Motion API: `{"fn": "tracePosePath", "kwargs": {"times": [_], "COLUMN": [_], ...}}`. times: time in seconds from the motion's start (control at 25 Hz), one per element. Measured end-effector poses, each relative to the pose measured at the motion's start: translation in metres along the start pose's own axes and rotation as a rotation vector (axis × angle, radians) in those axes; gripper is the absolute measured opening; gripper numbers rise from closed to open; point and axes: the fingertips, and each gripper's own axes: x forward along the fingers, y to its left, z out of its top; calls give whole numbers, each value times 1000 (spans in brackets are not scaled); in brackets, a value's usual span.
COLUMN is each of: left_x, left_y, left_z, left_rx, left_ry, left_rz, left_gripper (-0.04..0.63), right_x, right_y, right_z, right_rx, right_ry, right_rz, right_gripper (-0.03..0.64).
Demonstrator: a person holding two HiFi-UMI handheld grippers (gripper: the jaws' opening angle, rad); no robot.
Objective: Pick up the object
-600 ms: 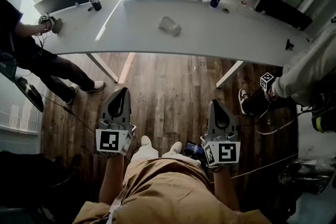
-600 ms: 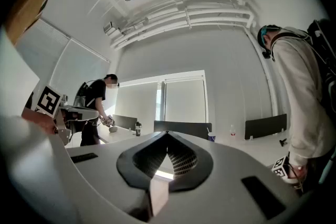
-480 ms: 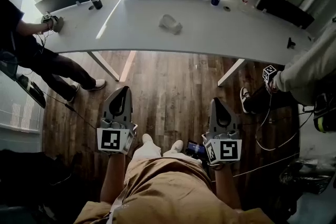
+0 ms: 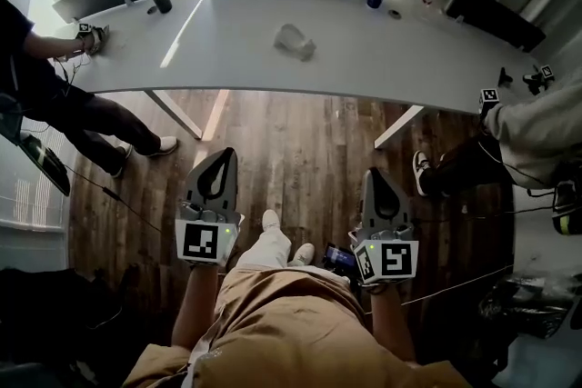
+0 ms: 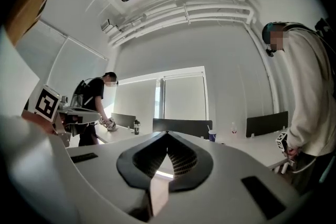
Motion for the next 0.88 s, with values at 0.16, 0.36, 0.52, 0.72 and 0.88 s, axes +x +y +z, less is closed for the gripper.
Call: {"fn": "tracePosePath", "kwargs": {"times": [0.16, 0.36, 0.52, 0.72, 0.88], "left_x": [28, 59, 72, 89, 100], "left_y": [21, 45, 62, 79, 95], "left_z": [-1, -3, -12, -21, -21], "left_rx": [-8, -1, -30, -46, -43], "left_ry": [-12, -5, 15, 26, 27], "left_rz": [-13, -42, -59, -71, -51], "left_gripper": [6, 6, 6, 6, 6], "right_x": [29, 66, 92, 117, 133], "right_y": [1, 2, 12, 20, 21], "right_z": [1, 9, 7, 2, 0], "right_rx": [8, 59, 50, 56, 60], "right_ry": [2, -25, 3, 27, 27], "right_rz": [-17, -33, -32, -27, -19], "right_gripper": [6, 6, 6, 6, 6]}}
